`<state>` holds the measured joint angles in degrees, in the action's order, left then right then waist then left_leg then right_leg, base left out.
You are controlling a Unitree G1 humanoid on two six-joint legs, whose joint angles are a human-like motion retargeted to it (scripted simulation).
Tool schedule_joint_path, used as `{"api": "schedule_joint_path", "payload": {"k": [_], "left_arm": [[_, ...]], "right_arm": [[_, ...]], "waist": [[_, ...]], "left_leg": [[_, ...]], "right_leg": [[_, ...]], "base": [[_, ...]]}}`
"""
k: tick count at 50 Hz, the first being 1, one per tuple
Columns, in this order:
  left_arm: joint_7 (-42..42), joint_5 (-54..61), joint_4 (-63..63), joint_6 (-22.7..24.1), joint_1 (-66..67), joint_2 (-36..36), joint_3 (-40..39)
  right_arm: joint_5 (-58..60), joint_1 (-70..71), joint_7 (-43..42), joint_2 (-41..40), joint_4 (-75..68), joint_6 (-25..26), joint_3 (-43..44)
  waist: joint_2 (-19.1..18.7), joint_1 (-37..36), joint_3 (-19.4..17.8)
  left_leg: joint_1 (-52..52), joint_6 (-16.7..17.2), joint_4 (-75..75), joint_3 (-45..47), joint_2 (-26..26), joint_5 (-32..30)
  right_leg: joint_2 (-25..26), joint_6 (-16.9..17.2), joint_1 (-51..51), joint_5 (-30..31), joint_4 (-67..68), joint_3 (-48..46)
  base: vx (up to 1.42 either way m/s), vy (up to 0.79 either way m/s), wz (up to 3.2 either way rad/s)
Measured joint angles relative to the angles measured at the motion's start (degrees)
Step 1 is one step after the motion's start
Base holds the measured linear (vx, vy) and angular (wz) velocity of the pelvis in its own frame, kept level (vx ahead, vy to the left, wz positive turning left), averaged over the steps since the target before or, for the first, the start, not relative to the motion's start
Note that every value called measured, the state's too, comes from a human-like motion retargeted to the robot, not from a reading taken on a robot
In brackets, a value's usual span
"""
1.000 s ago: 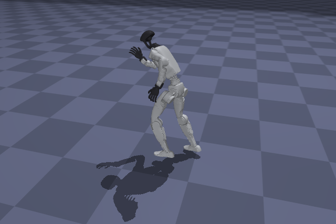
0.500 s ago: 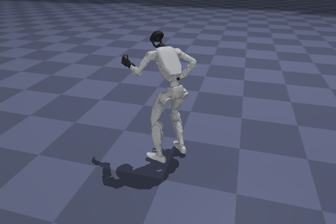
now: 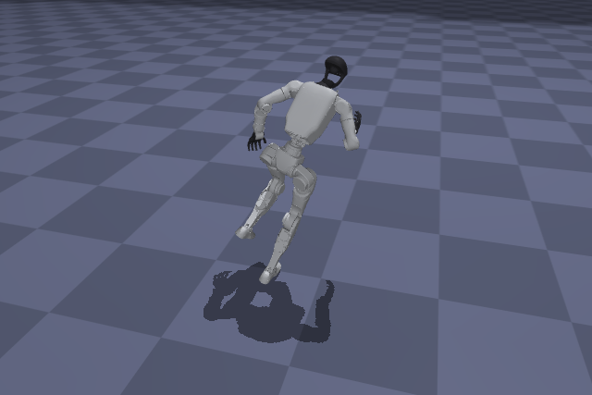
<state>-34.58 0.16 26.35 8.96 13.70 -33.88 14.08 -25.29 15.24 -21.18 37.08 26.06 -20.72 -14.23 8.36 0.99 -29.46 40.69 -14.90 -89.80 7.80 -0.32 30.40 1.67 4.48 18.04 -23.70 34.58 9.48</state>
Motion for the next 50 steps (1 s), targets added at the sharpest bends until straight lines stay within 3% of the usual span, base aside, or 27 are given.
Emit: {"api": "schedule_joint_path", "payload": {"k": [3, 5, 8, 10, 12, 15, 17, 20, 23, 26, 28, 32, 35, 37, 40, 43, 45, 47, 50], "left_arm": [[5.9, 1.0, -7.0, 2.0, 10.7, -6.9, -6.0], [8.7, 3.3, -11.9, 3.1, 16.3, -10.9, -8.8], [11.2, 7.4, -18.4, 4.8, 23.2, -14.7, -13.3], [13.2, 9.2, -22.8, 5.6, 27.7, -15.9, -17.7], [14.8, 10.0, -26.4, 5.9, 30.6, -15.3, -20.8], [15.0, 8.3, -29.4, 4.3, 29.4, -12.1, -22.2], [12.9, 6.3, -28.5, 3.8, 21.6, -10.4, -19.9], [9.5, 4.6, -27.1, 3.7, 2.6, -8.8, -15.4], [5.3, 5.7, -30.7, 5.0, -20.6, -8.1, -11.3], [-1.8, 9.0, -38.1, 7.7, -41.2, -10.8, -6.9], [-4.6, 8.4, -41.7, 8.8, -53.5, -14.4, -5.0], [-3.8, 16.7, -49.1, 12.3, -64.2, -17.2, -4.9], [0.3, 29.1, -56.4, 15.4, -59.8, -13.4, -5.3], [2.8, 30.8, -58.4, 14.8, -53.2, -10.8, -5.3], [4.8, 18.2, -54.1, 9.5, -39.6, -10.3, -5.2], [8.3, -1.7, -42.4, 3.5, -20.6, -12.6, -4.7], [13.0, -1.3, -35.0, 2.0, -8.0, -12.3, -2.7], [14.0, 6.7, -31.0, 2.2, 3.7, -12.0, -1.8], [10.1, 14.3, -31.1, 4.0, 19.2, -13.1, -4.2]], "right_arm": [[10.7, 6.0, -3.3, 2.9, 11.5, -0.2, 5.7], [13.5, 7.0, -5.5, 3.5, 16.9, -0.2, 8.0], [11.0, 5.5, -5.9, 3.4, 20.4, -0.9, 9.7], [8.1, 3.3, -4.8, 2.9, 20.2, -1.7, 10.8], [6.6, 0.3, -2.9, 2.2, 18.5, -1.6, 9.5], [5.4, -5.0, -0.4, 0.0, 13.1, -0.5, 6.8], [8.1, -10.0, -1.0, -1.6, 5.8, 0.5, 4.2], [14.4, -20.1, -4.5, -3.0, -9.0, 1.6, 0.9], [14.8, -32.0, -2.6, 1.2, -16.6, 1.5, 3.5], [13.8, -45.8, 3.2, 9.1, -15.5, 1.3, 10.9], [12.7, -53.5, 6.8, 12.3, -14.9, 1.6, 16.5], [14.0, -58.4, 9.6, 6.9, -18.7, 5.1, 22.3], [15.3, -52.3, 5.1, -0.7, -21.8, 7.1, 20.2], [14.3, -46.4, 1.9, -4.3, -23.3, 6.3, 17.2], [12.9, -35.2, -1.7, -7.2, -26.3, 4.3, 12.4], [15.5, -17.5, -3.6, -6.1, -27.4, 3.7, 8.4], [17.9, -4.7, -3.8, -5.1, -24.9, 3.8, 6.1], [19.2, 7.2, -5.5, -5.1, -20.5, 4.2, 2.6], [19.6, 20.3, -9.6, -5.8, -11.5, 4.2, -1.6]], "waist": [[3.0, -6.4, 0.5], [4.0, -10.8, 0.6], [3.9, -16.1, 0.9], [2.7, -18.8, 1.1], [-0.1, -18.1, 1.0], [-2.2, -15.5, 1.2], [-0.2, -13.1, 0.6], [0.7, -8.4, -0.3], [-1.5, -0.8, -0.3], [-5.1, 9.4, 0.5], [-8.2, 13.6, 0.8], [-12.4, 17.0, 1.2], [-12.5, 17.2, 0.4], [-12.6, 15.6, 0.0], [-14.7, 10.4, -0.3], [-15.4, 3.9, -0.3], [-14.0, -0.4, -0.3], [-11.0, -5.5, -0.3], [-5.7, -13.2, -0.2]], "left_leg": [[1.7, 1.4, 15.5, -2.9, -4.1, -2.2], [-1.0, 4.7, 31.7, -4.1, -5.8, -5.7], [-9.4, 10.0, 60.8, -2.5, -4.2, -8.4], [-15.2, 14.5, 75.7, -0.5, -1.2, -7.5], [-20.3, 17.4, 81.8, 3.6, 1.9, -8.4], [-23.2, 14.7, 76.2, 8.1, 6.8, -9.8], [-20.1, 11.0, 63.3, 9.9, 7.7, -3.0], [-16.7, 10.2, 48.2, 12.6, 10.3, 4.8], [-17.3, 9.1, 47.5, 12.4, 11.2, 6.9], [-18.3, 9.8, 50.2, 10.4, 11.9, 3.9], [-21.7, 12.0, 59.0, 10.3, 12.9, -1.9], [-30.2, 15.8, 72.0, 11.8, 14.3, -14.2], [-36.4, 16.0, 73.3, 11.8, 14.0, -19.2], [-35.0, 12.6, 63.8, 8.3, 14.3, -19.1], [-26.3, 9.9, 40.0, -4.7, 12.3, -16.9], [-18.4, 11.6, 19.4, -10.2, 7.0, -11.8], [-13.5, 10.0, 10.0, -8.0, 5.9, -9.8], [-8.4, 7.2, 6.4, -4.7, 5.5, -8.2], [-0.9, 4.9, 11.4, -1.2, 3.1, -6.4]], "right_leg": [[-0.9, 3.2, -6.5, 7.1, -7.8, 10.6], [-3.2, 4.1, -13.6, 13.4, -18.4, 16.6], [-4.6, 7.4, -20.5, 20.6, -25.4, 19.1], [-1.9, 10.5, -22.6, 21.1, -21.5, 17.1], [-0.4, 9.1, -26.4, 20.1, -19.8, 14.6], [3.0, 8.1, -20.4, 15.4, 3.6, 7.0], [0.2, 6.4, -11.7, 11.4, 22.3, 1.8], [-4.9, 0.8, 1.1, 1.6, 42.1, -5.9], [-6.7, -0.3, 12.4, -3.5, 46.2, -12.0], [-8.9, 2.9, 20.5, -3.5, 37.5, -17.3], [-9.3, 2.8, 22.4, -2.4, 21.7, -20.9], [-10.3, 3.4, 17.9, 4.1, -17.2, -30.0], [-11.4, 6.5, 13.0, 10.3, -28.9, -35.0], [-11.8, 6.0, 11.1, 8.9, -25.8, -35.9], [-9.2, 1.5, 12.1, -0.9, -13.0, -32.0], [-6.3, -2.8, 13.1, -8.5, 0.1, -26.4], [-4.8, -4.2, 10.5, -11.6, 3.6, -22.8], [-3.9, -4.5, 6.0, -11.6, 2.3, -18.4], [-4.4, -2.2, -1.9, -6.3, -5.1, -11.2]], "base": [[0.66, -0.01, -3.01], [0.72, 0.02, -2.78], [0.78, 0.08, -2.56], [0.82, 0.14, -2.34], [0.77, 0.28, -1.82], [0.70, 0.24, -1.42], [0.60, 0.17, -1.04], [0.57, 0.13, -0.67], [0.57, 0.03, 0.04], [0.66, -0.13, 0.60], [0.65, -0.31, -0.07], [0.80, -0.45, -0.61], [0.94, -0.48, -0.77], [0.95, -0.43, -1.04], [0.97, -0.37, -1.64], [1.03, -0.27, -2.28], [1.10, -0.19, -2.33], [1.14, -0.12, -2.32], [1.20, -0.02, -1.93]]}}
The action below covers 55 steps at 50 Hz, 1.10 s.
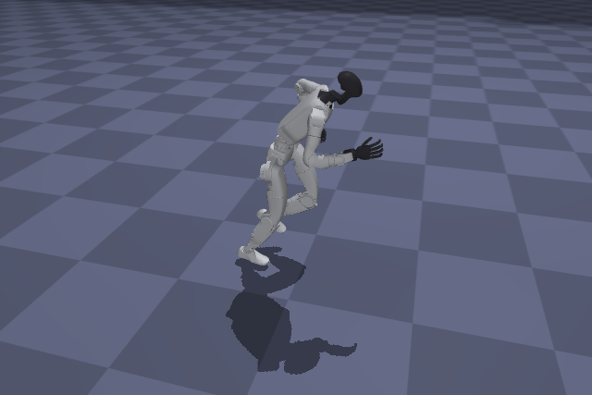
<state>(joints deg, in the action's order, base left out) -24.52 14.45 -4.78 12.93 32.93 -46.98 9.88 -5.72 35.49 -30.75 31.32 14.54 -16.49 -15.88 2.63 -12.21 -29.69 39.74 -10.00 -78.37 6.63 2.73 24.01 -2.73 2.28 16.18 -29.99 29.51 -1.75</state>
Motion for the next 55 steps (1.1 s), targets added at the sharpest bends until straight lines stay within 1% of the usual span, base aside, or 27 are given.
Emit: {"api": "schedule_joint_path", "payload": {"k": [3, 5, 8, 10, 12, 13, 15, 17, 18, 20, 22, 25, 27, 28, 30, 32, 33, 35, 37, 40, 42, 45, 48, 50, 52, 53, 55], "left_arm": [[2.1, 2.9, -2.5, 0.9, 10.6, 1.4, -5.4], [5.5, 4.2, -3.4, 1.3, 14.5, 4.4, -8.2], [8.5, 4.1, -3.1, 2.1, 16.7, 11.3, -10.9], [8.8, 3.3, -3.1, 2.6, 16.3, 16.4, -12.2], [7.6, 1.6, -2.8, 2.4, 12.5, 20.5, -12.5], [6.2, -0.2, -1.9, 2.1, 8.5, 21.5, -11.8], [1.4, -2.9, 1.4, 1.4, -3.3, 21.2, -8.3], [-3.2, -3.1, 5.1, 0.5, -20.9, 17.4, -2.0], [-4.4, -3.5, 6.4, 0.1, -30.7, 14.7, 1.2], [-5.2, -6.8, 7.1, -0.6, -50.7, 8.6, 6.5], [-7.3, -11.5, 6.4, -0.6, -69.1, 3.4, 10.2], [-16.6, -11.4, 5.4, 0.8, -90.8, -1.8, 14.6], [-22.8, -4.2, 3.1, 4.8, -98.9, -2.2, 15.0], [-24.6, 0.9, 1.7, 7.8, -101.7, -1.3, 14.3], [-24.2, 9.9, -2.2, 12.8, -104.3, 2.0, 11.8], [-19.0, 15.2, -6.4, 14.3, -102.0, 5.5, 8.9], [-15.9, 15.9, -8.4, 14.0, -99.5, 7.1, 7.7], [-10.6, 12.9, -12.0, 12.1, -92.1, 9.4, 6.8], [-7.5, 6.5, -13.6, 8.8, -81.2, 11.1, 7.7], [-6.2, 3.7, -11.9, 5.4, -58.7, 14.5, 7.7], [-5.3, 6.8, -9.6, 4.3, -39.7, 16.6, 4.4], [-2.7, 8.1, -8.3, 2.4, -12.3, 15.6, -2.9], [-0.2, 5.7, -8.6, 1.8, 6.0, 10.1, -8.9], [2.2, 5.9, -8.8, 1.8, 14.5, 7.2, -12.2], [3.9, 7.3, -9.0, 1.8, 20.4, 6.1, -14.7], [4.4, 8.4, -9.1, 1.9, 22.1, 6.1, -15.2], [5.1, 9.4, -9.3, 2.4, 24.2, 6.5, -15.7]], "right_arm": [[-2.2, 5.7, 0.7, 0.4, 9.5, -1.4, -0.6], [-3.6, 6.2, 2.5, 0.3, 14.7, -2.6, -0.4], [-3.8, 0.1, 4.6, -0.3, 20.2, -3.7, -0.3], [-4.4, -5.6, 6.2, -0.1, 21.7, -3.9, -0.5], [-5.0, -11.8, 9.1, 1.0, 20.7, -3.5, -0.4], [-4.5, -14.7, 10.5, 1.5, 18.8, -3.1, -0.1], [-1.2, -20.7, 11.3, 1.5, 11.4, -1.4, -0.4], [2.5, -26.1, 11.8, 0.0, -0.9, 1.9, -0.7], [3.8, -28.6, 13.0, -0.8, -7.3, 3.6, -0.1], [6.3, -34.3, 16.0, 0.2, -15.6, 4.6, 2.7], [5.5, -42.3, 17.6, 5.3, -15.5, 2.4, 5.9], [-2.6, -54.2, 19.8, 14.5, -10.8, 0.0, 9.5], [-5.7, -58.8, 21.2, 18.1, -10.4, 0.9, 10.9], [-6.6, -60.4, 22.1, 19.0, -11.0, 1.9, 11.8], [-7.1, -62.3, 23.5, 18.1, -13.2, 4.2, 13.3], [-6.9, -62.5, 24.0, 14.7, -15.5, 5.4, 14.8], [-6.9, -62.1, 23.8, 12.6, -16.4, 5.4, 15.4], [-7.2, -59.9, 21.7, 8.7, -18.0, 4.3, 15.2], [-7.9, -54.6, 18.2, 5.4, -19.0, 3.0, 12.7], [-9.4, -40.2, 13.6, 2.2, -17.8, 2.5, 7.6], [-12.6, -27.4, 12.6, 0.6, -13.9, 2.5, 3.6], [-16.1, -10.7, 12.6, -0.6, -4.0, 1.8, -2.1], [-13.8, 0.6, 10.7, 4.6, 7.3, 0.2, -6.1], [-11.4, 5.1, 9.6, 9.5, 13.7, -0.6, -7.4], [-10.0, 6.2, 8.9, 12.8, 19.1, -1.4, -7.3], [-9.4, 5.7, 8.7, 13.5, 21.4, -1.8, -7.1], [-9.7, 2.7, 8.5, 13.3, 25.6, -3.1, -6.1]], "waist": [[3.8, -5.1, 0.4], [5.1, -7.4, 0.6], [2.7, -10.8, 0.3], [0.0, -10.8, 0.1], [-2.1, -8.4, -0.1], [-2.2, -6.9, -0.1], [-0.4, -3.7, -0.1], [2.4, 0.0, -0.1], [3.1, 2.2, -0.1], [2.4, 7.7, -0.1], [-0.7, 14.8, 0.2], [-6.1, 26.3, 0.8], [-8.4, 32.7, 1.0], [-9.2, 35.7, 1.1], [-9.3, 40.7, 1.0], [-8.9, 43.1, 0.8], [-8.6, 43.3, 0.8], [-7.9, 42.2, 0.7], [-8.7, 38.8, 0.4], [-10.8, 31.2, 0.1], [-10.4, 25.3, 0.3], [-7.4, 14.5, 1.2], [-4.0, 3.7, 2.2], [-1.9, -1.2, 3.7], [-0.2, -4.3, 5.0], [0.2, -5.1, 4.9], [-0.7, -7.1, 3.5]], "left_leg": [[3.3, 0.3, 19.1, 3.7, -1.8, -1.1], [1.0, 2.3, 38.6, 7.7, -2.0, -2.9], [-8.2, 10.9, 67.6, 14.4, -0.1, -3.4], [-12.1, 15.1, 74.4, 18.2, 2.3, -4.0], [-13.4, 13.4, 68.3, 18.6, 5.2, -5.6], [-12.3, 10.9, 61.1, 17.5, 6.6, -3.4], [-9.6, 6.8, 45.9, 15.7, 6.9, 5.0], [-9.2, 4.5, 37.6, 15.7, 4.6, 11.2], [-10.0, 3.8, 36.0, 15.3, 3.2, 13.1], [-12.8, 3.5, 36.1, 12.7, 0.9, 15.1], [-16.2, 5.1, 39.4, 8.4, 0.1, 14.2], [-21.4, 9.2, 46.4, 1.6, 1.3, 8.8], [-25.4, 11.9, 51.6, -1.3, 2.6, 3.6], [-27.8, 12.9, 54.5, -2.6, 2.9, 0.6], [-34.1, 14.7, 59.5, -4.9, 3.0, -4.2], [-41.4, 15.2, 63.4, -6.5, 3.6, -8.4], [-44.4, 14.5, 63.4, -6.9, 3.6, -10.2], [-47.1, 11.5, 56.5, -6.5, 3.2, -12.0], [-42.6, 7.6, 38.8, -4.8, 4.6, -9.2], [-31.5, 3.1, 11.5, -2.4, 7.1, -1.4], [-24.0, 1.6, 0.4, -0.7, 7.4, 1.4], [-13.7, 0.4, -5.2, 2.6, 6.5, 3.8], [-5.0, -1.1, 3.3, 7.3, 6.0, 3.9], [-0.7, -1.2, 16.5, 10.4, 4.9, 2.4], [0.2, 1.4, 35.3, 13.1, 3.8, -0.3], [-1.6, 3.3, 48.3, 13.8, 1.9, -2.3], [-6.4, 8.9, 68.0, 13.9, 0.8, -3.1]], "right_leg": [[-2.7, 4.0, -8.7, 12.5, -11.1, 4.0], [-4.2, 7.0, -14.7, 22.4, -18.0, 5.6], [-2.8, 10.8, -25.4, 34.3, -24.8, 11.0], [-0.9, 11.9, -30.9, 38.8, -24.5, 14.5], [0.5, 11.0, -30.8, 38.7, -15.0, 11.6], [0.1, 10.0, -27.9, 36.0, -6.1, 7.9], [-4.0, 6.4, -18.8, 26.5, 15.4, 2.1], [-7.4, 2.4, -8.4, 16.5, 33.5, 2.1], [-7.7, 1.0, -3.6, 12.5, 39.8, 2.7], [-6.5, -0.5, 5.0, 6.6, 46.7, 2.0], [-5.3, -0.3, 12.2, 4.8, 44.7, -1.7], [-4.6, 1.6, 19.7, 6.6, 28.9, -8.4], [-4.4, 3.3, 20.9, 10.2, 9.6, -12.4], [-4.4, 4.5, 20.2, 12.4, -1.9, -14.1], [-5.2, 7.5, 18.6, 14.0, -19.7, -16.0], [-6.7, 9.8, 16.7, 14.7, -26.8, -18.6], [-7.7, 10.2, 15.3, 16.2, -27.0, -20.6], [-9.8, 8.5, 11.8, 20.4, -22.7, -24.1], [-9.8, 4.8, 11.4, 16.1, -11.7, -23.5], [-7.4, 0.2, 13.5, 4.8, 5.4, -19.9], [-5.0, -1.3, 12.3, 1.7, 9.6, -17.0], [-2.8, -2.2, 7.9, 1.2, 10.1, -11.0], [-4.2, 0.0, 1.2, 5.7, 3.8, -5.9], [-6.4, 2.2, -3.6, 11.3, -3.3, -4.0], [-7.9, 4.1, -8.4, 17.9, -8.7, -3.8], [-8.6, 4.6, -12.1, 21.7, -12.9, -4.2], [-8.0, 5.9, -20.9, 27.5, -18.2, -4.7]], "base": [[1.28, 0.12, -1.10], [1.34, 0.21, -0.90], [1.40, 0.30, -1.18], [1.38, 0.39, -0.68], [1.34, 0.42, -0.04], [1.32, 0.42, 0.28], [1.28, 0.38, 0.49], [1.21, 0.29, 0.89], [1.17, 0.23, 1.32], [1.16, 0.17, 1.75], [1.18, 0.06, 2.08], [1.23, -0.10, 1.84], [1.30, -0.24, 1.33], [1.37, -0.33, 1.27], [1.44, -0.42, 1.19], [1.47, -0.49, 0.75], [1.45, -0.52, 0.28], [1.42, -0.52, -0.19], [1.38, -0.47, -0.88], [1.31, -0.37, -1.68], [1.27, -0.23, -2.12], [1.27, -0.05, -2.12], [1.29, 0.16, -1.32], [1.33, 0.28, -0.44], [1.38, 0.34, -0.10], [1.38, 0.39, -0.05], [1.44, 0.42, -0.23]]}}
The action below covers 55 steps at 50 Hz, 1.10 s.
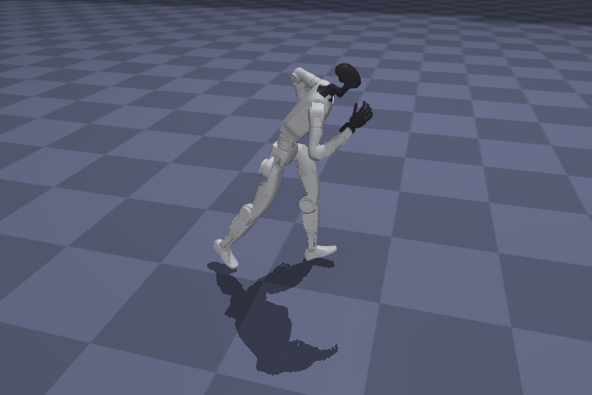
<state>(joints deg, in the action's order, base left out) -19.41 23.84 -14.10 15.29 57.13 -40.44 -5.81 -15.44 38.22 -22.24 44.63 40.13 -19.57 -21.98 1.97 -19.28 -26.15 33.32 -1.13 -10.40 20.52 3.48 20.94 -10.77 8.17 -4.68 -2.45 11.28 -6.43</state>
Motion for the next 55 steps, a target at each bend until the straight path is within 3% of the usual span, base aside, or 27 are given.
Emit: {"api": "schedule_joint_path", "payload": {"k": [2, 3, 5, 9, 13, 16, 19, 23, 26, 29, 30, 32, 35, 37, 40, 43, 45, 47, 50, 53, 55], "left_arm": [[1.0, -1.4, -0.9, 0.7, -0.5, 0.6, 0.4], [1.3, -2.7, -1.3, 0.8, -1.5, 1.0, 0.8], [1.5, -6.4, -1.4, 0.9, -5.9, 2.0, 2.8], [-5.5, -9.9, 3.2, -0.6, -32.4, 3.8, 11.9], [-11.0, -18.4, 6.2, -0.6, -71.6, 4.6, 18.6], [-19.1, -22.8, 5.1, 0.8, -95.0, 5.4, 19.9], [-30.0, -21.7, 2.8, 3.3, -111.1, 1.9, 22.6], [-31.0, -18.2, 0.4, 6.4, -118.4, -7.8, 26.3], [-23.5, -12.1, -2.0, 7.2, -114.2, -9.3, 26.4], [-15.9, -14.6, -3.1, 5.1, -103.1, -4.6, 21.9], [-14.6, -18.2, -2.5, 3.9, -97.9, -2.6, 19.9], [-17.3, -21.5, 1.0, 1.3, -84.2, 2.4, 17.1], [-18.3, -7.8, 11.0, 0.7, -63.8, 11.8, 18.1], [-16.9, 1.9, 15.2, 0.3, -51.4, 15.5, 19.1], [-13.1, 6.6, 14.7, -0.3, -34.5, 14.1, 20.0], [-6.5, 8.5, 10.2, -1.3, -21.6, 8.8, 18.4], [-2.9, 9.1, 7.3, -1.9, -14.2, 5.8, 16.3], [-0.7, 8.1, 4.4, -2.0, -7.0, 4.4, 12.9], [1.7, 4.6, 0.9, -1.4, 1.8, 5.5, 6.8], [1.9, 3.9, 0.9, -1.7, 1.6, 9.3, 5.2], [-0.2, 1.7, 4.4, -1.4, -5.7, 11.5, 8.5]], "right_arm": [[1.1, -5.0, 0.5, -1.2, 2.2, -0.5, 2.0], [2.6, -7.7, 0.9, -1.8, 2.2, -0.3, 3.2], [6.6, -14.2, 2.6, -3.2, 0.9, 0.7, 6.5], [11.5, -26.5, 0.3, -9.5, -16.5, 4.1, 6.7], [10.6, -38.4, 0.9, -14.1, -44.5, 6.9, 5.1], [14.7, -48.7, 1.2, -7.6, -48.8, 4.6, 6.3], [20.3, -56.9, 0.0, 1.8, -46.1, 2.9, 8.6], [22.9, -64.1, 3.5, 5.5, -45.6, 4.7, 14.1], [20.4, -67.7, 8.3, 1.3, -44.3, 6.2, 19.7], [15.4, -65.4, 8.8, -3.6, -43.6, 6.0, 20.2], [13.6, -62.8, 7.9, -4.7, -44.1, 5.4, 18.8], [11.1, -51.9, 4.5, -5.8, -47.0, 5.2, 13.4], [9.8, -32.4, -1.2, -11.3, -48.0, 6.4, 6.2], [7.3, -22.4, -2.1, -15.5, -41.9, 5.7, 3.9], [3.2, -11.0, -1.5, -18.5, -28.4, 4.6, 0.7], [4.1, -4.4, -2.4, -16.9, -15.7, 3.6, -0.3], [4.3, -3.5, -2.4, -15.2, -8.6, 2.7, 0.3], [3.4, -5.0, -2.4, -13.4, -3.4, 1.4, 1.5], [2.0, -9.4, -2.7, -10.5, 0.1, 0.3, 3.6], [2.3, -15.9, -1.6, -8.4, -1.3, 0.9, 5.8], [2.8, -22.0, -0.8, -9.3, -4.6, 1.1, 7.1]], "waist": [[-1.5, -1.0, -1.9], [-1.9, -0.9, -2.4], [-1.8, -0.2, -2.9], [1.9, 4.3, -3.6], [1.9, 13.3, -3.6], [-2.9, 23.9, -3.1], [-7.1, 35.3, -2.6], [-6.5, 46.1, -2.3], [-4.0, 48.0, -2.2], [-2.6, 47.0, -2.6], [-3.0, 46.4, -2.9], [-6.3, 43.4, -3.2], [-6.0, 36.2, -3.6], [-3.8, 29.9, -3.3], [1.0, 19.5, -2.6], [5.3, 11.3, -2.0], [6.5, 6.2, -1.5], [5.4, 0.7, -2.0], [2.6, -3.4, -2.5], [0.8, 0.1, -2.9], [0.0, 3.0, -3.5]], "left_leg": [[-3.8, 3.4, 6.1, 1.1, 1.1, -1.8], [-5.0, 3.4, 5.0, 2.3, 2.0, -4.2], [-4.5, -0.2, -5.6, 2.9, 3.9, -4.4], [0.5, -5.6, -31.8, 0.7, 4.0, 11.0], [-6.5, -5.9, -28.4, -2.9, -0.7, 13.1], [-12.8, -2.2, -21.7, -9.2, -1.0, 8.3], [-18.8, 2.0, -14.9, -15.1, -0.1, 1.0], [-31.8, 4.2, -7.1, -18.6, -0.4, -6.4], [-42.6, 3.8, -6.2, -19.3, -0.4, -9.7], [-43.9, 1.4, -21.8, -18.6, -0.4, -13.0], [-41.6, 0.8, -30.4, -17.1, 0.9, -14.0], [-31.4, -0.4, -51.4, -13.5, 7.7, -10.6], [-18.7, -5.0, -70.1, -14.3, 8.2, -3.1], [-10.4, -6.8, -74.1, -14.4, 6.0, -0.3], [0.6, -10.5, -69.3, -11.3, 4.5, 3.1], [6.4, -10.7, -50.0, -6.4, 2.9, 1.6], [5.7, -7.6, -30.2, -4.1, 1.6, -1.5], [1.1, -2.0, -9.5, -4.5, 1.5, -2.5], [-4.4, 4.1, 5.9, -3.1, 4.4, -2.1], [-4.6, 1.4, -5.5, 0.3, 7.1, -5.3], [-1.1, -0.2, -22.3, -1.4, 8.7, 1.9]], "right_leg": [[0.9, 0.2, -7.9, 4.0, -1.7, 1.0], [1.2, -0.3, -10.1, 5.3, -0.6, 2.0], [1.4, -1.9, -9.9, 4.7, 8.1, 4.0], [-0.2, -6.2, 8.0, -11.9, 45.9, 6.3], [2.3, -8.6, 24.5, -21.3, 60.0, 5.0], [4.5, -7.6, 32.6, -21.9, 50.5, -1.4], [5.3, -4.2, 35.6, -18.1, 26.9, -8.2], [4.1, 2.3, 34.1, -12.6, -5.7, -13.7], [2.2, 5.1, 32.4, -13.2, -11.0, -17.4], [-0.4, 2.1, 29.1, -8.4, -3.7, -18.8], [-0.5, -0.3, 28.8, -8.1, 0.7, -18.5], [2.7, -5.6, 32.5, -16.3, 13.3, -16.4], [6.8, -7.0, 32.5, -23.7, 21.2, -11.7], [8.4, -7.0, 29.2, -24.4, 18.9, -7.6], [7.6, -5.9, 22.4, -21.5, 10.4, -1.5], [3.1, -3.4, 15.0, -14.7, -0.5, 1.4], [1.0, -1.9, 9.9, -9.4, -6.2, 2.5], [0.9, 0.2, 3.8, -5.5, -9.3, 4.4], [1.2, 2.3, -5.5, -2.8, -10.9, 6.8], [1.1, -0.8, -9.7, -4.8, -3.0, 5.8], [1.1, -3.2, -4.8, -12.3, 15.9, 4.7]], "base": [[1.46, 0.42, -0.18], [1.42, 0.41, 0.06], [1.39, 0.40, 0.30], [1.28, 0.33, 0.72], [1.18, 0.19, 1.52], [1.20, 0.03, 1.95], [1.27, -0.14, 1.74], [1.41, -0.34, 0.98], [1.48, -0.41, 0.07], [1.44, -0.39, -0.24], [1.36, -0.34, -0.79], [1.27, -0.30, -1.44], [1.17, -0.18, -2.09], [1.14, -0.04, -2.15], [1.13, 0.08, -1.61], [1.16, 0.24, -0.67], [1.24, 0.35, -0.72], [1.31, 0.43, -1.29], [1.28, 0.53, -0.86], [1.19, 0.54, 0.41], [1.15, 0.50, 0.81]]}}
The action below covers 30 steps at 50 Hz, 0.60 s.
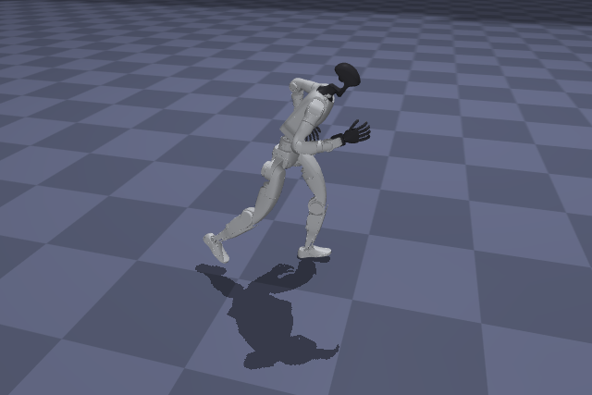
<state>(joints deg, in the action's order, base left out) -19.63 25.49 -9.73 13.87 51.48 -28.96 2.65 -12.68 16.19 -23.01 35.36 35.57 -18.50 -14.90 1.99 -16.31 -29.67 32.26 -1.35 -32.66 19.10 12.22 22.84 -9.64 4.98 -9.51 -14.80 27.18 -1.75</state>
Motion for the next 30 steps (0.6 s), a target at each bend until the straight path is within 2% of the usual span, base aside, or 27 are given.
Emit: {"api": "schedule_joint_path", "payload": {"k": [3, 5, 6, 8, 10, 13, 15, 18, 20, 21, 22, 23, 25, 27, 28, 30], "left_arm": [[-8.7, -10.6, 8.9, -1.1, -23.6, 0.1, 6.3], [-12.5, -18.9, 14.1, -2.3, -41.7, 0.6, 6.7], [-13.7, -19.2, 14.4, -2.3, -49.5, 2.0, 5.2], [-17.1, -15.2, 13.1, -1.1, -63.8, 4.4, 2.4], [-21.5, -10.5, 9.4, 1.3, -75.3, 3.3, 1.1], [-24.3, -13.0, 4.2, 2.9, -84.7, -6.0, 2.1], [-23.8, -13.1, 1.0, 4.1, -87.1, -11.1, 3.4], [-16.4, -2.7, -5.8, 7.1, -84.2, -14.0, 4.6], [-8.9, 5.9, -10.6, 7.9, -80.9, -14.6, 4.6], [-6.2, 7.5, -12.7, 7.3, -79.3, -15.1, 4.7], [-4.4, 7.9, -15.0, 6.7, -77.6, -15.7, 4.7], [-4.2, 6.1, -17.8, 5.9, -75.3, -16.6, 4.2], [-3.8, -3.8, -19.4, 5.2, -72.3, -16.0, 4.5], [-5.8, -15.5, -16.0, 2.4, -69.5, -12.8, 5.0], [-7.0, -21.3, -12.2, 0.4, -68.4, -10.7, 6.0], [-9.4, -27.0, -2.5, -3.3, -65.7, -6.4, 8.7]], "right_arm": [[3.2, -8.0, -1.6, -3.5, -14.1, 3.9, -1.2], [5.1, -12.6, 0.0, -4.2, -26.4, 9.2, -1.4], [5.0, -15.3, 1.6, -3.7, -31.1, 11.3, -1.3], [3.5, -20.4, 4.0, -2.2, -38.7, 13.9, -1.3], [1.7, -24.9, 4.9, 0.5, -43.3, 14.1, -1.5], [3.8, -31.0, 4.2, 5.5, -45.9, 12.4, -0.5], [5.5, -34.7, 4.2, 7.8, -46.5, 11.2, 1.9], [3.5, -40.2, 6.5, 7.7, -46.0, 10.6, 8.5], [0.0, -43.0, 7.9, 6.2, -45.4, 11.0, 12.8], [-1.7, -43.7, 7.9, 5.2, -44.9, 11.2, 14.3], [-3.2, -44.8, 7.9, 4.0, -44.0, 11.2, 16.0], [-4.3, -46.2, 7.7, 2.4, -42.5, 10.6, 18.1], [-5.2, -44.4, 5.7, 1.0, -42.6, 8.7, 17.6], [-4.7, -38.5, 3.8, 0.7, -45.7, 8.1, 14.7], [-4.8, -34.7, 3.0, 0.5, -47.5, 8.1, 12.6], [-4.9, -28.6, 1.0, -0.9, -48.4, 8.3, 8.5]], "waist": [[1.5, 5.5, -0.1], [2.0, 9.4, -0.1], [0.9, 12.0, -0.1], [-1.9, 17.9, -0.1], [-4.6, 24.1, 0.2], [-5.6, 31.2, 0.8], [-4.5, 34.7, 1.2], [-2.6, 37.4, 1.6], [-2.5, 38.8, 1.6], [-2.2, 39.5, 1.5], [-1.3, 39.4, 1.5], [0.5, 37.9, 2.0], [-1.2, 38.2, 0.4], [-2.4, 36.7, -0.1], [-2.6, 35.9, -0.1], [-1.7, 34.0, -0.1]], "left_leg": [[3.8, -2.1, -14.3, 0.5, -1.7, 7.9], [1.1, -4.1, -13.1, 1.0, -5.2, 10.1], [-0.5, -4.3, -11.9, 0.2, -6.4, 9.9], [-3.3, -3.8, -9.7, -2.0, -8.1, 8.6], [-6.3, -2.2, -7.0, -4.3, -9.0, 6.1], [-14.2, 0.5, -1.0, -6.1, -11.2, 1.5], [-20.9, 1.5, 2.7, -6.7, -14.0, -0.7], [-30.8, 3.4, 4.5, -7.0, -17.1, -2.5], [-33.7, 5.6, -1.4, -7.5, -17.2, -2.8], [-33.9, 6.6, -7.0, -8.1, -17.3, -3.3], [-34.0, 7.3, -12.1, -8.4, -17.7, -4.4], [-34.0, 7.7, -16.6, -7.7, -18.7, -6.9], [-30.2, 9.9, -30.5, -9.2, -14.4, -9.5], [-22.7, 8.0, -43.4, -9.5, -9.7, -7.5], [-17.8, 5.9, -48.3, -10.4, -8.4, -5.6], [-8.5, 1.1, -54.1, -13.2, -8.4, -1.1]], "right_leg": [[-2.8, -3.9, 16.2, -11.1, 31.9, 0.1], [-2.5, -5.0, 25.6, -14.2, 42.1, 2.2], [-0.9, -5.0, 29.1, -15.0, 42.8, 2.5], [2.0, -3.9, 35.8, -14.8, 40.5, 1.3], [3.5, -2.1, 41.0, -12.4, 32.2, -1.4], [3.8, 0.1, 42.1, -7.5, 8.5, -6.0], [3.3, 3.2, 41.1, -4.1, -7.8, -9.4], [2.7, 7.7, 41.1, -3.6, -20.9, -17.3], [3.2, 7.9, 39.0, -1.8, -26.8, -23.4], [3.1, 6.8, 37.3, 1.8, -27.5, -24.8], [2.5, 5.5, 37.2, 4.3, -24.7, -24.9], [0.7, 3.8, 40.2, 4.6, -15.1, -22.4], [2.0, -0.4, 41.7, 2.1, -4.3, -20.3], [3.6, -2.7, 46.0, -4.9, 7.6, -18.2], [4.7, -3.9, 46.8, -7.1, 9.4, -17.1], [6.3, -3.2, 47.9, -7.7, 11.2, -14.1]], "base": [[1.03, 0.38, 1.01], [0.94, 0.26, 1.10], [0.92, 0.22, 1.25], [0.93, 0.16, 1.37], [0.99, 0.09, 1.09], [1.07, 0.02, 0.45], [1.19, -0.03, 0.02], [1.25, -0.06, -0.37], [1.22, -0.05, -0.41], [1.19, -0.04, -0.54], [1.17, -0.04, -1.09], [1.12, 0.00, -1.32], [1.01, 0.07, -1.15], [0.82, 0.10, -1.50], [0.68, 0.11, -1.70], [0.61, 0.10, -1.71]]}}
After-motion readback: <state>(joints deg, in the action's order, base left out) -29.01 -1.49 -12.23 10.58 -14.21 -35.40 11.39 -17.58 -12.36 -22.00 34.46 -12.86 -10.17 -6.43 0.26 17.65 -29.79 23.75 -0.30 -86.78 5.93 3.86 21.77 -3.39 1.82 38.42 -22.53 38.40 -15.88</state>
